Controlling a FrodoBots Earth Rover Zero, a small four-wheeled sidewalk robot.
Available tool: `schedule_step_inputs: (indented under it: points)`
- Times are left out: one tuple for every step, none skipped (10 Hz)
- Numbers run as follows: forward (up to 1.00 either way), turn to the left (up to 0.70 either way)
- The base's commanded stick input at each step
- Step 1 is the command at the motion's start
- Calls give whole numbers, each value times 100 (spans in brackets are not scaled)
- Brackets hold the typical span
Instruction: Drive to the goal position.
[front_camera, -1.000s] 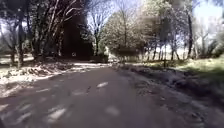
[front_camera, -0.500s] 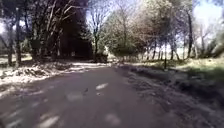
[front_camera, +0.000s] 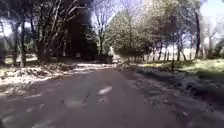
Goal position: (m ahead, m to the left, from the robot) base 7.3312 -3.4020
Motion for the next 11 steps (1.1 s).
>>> schedule_step_inputs:
  points:
    - [70, 0]
    - [70, 0]
    - [70, 0]
    - [70, 0]
    - [70, 0]
    - [70, 0]
    - [70, 10]
    - [70, 22]
    - [70, 35]
    - [70, 35]
    - [70, 35]
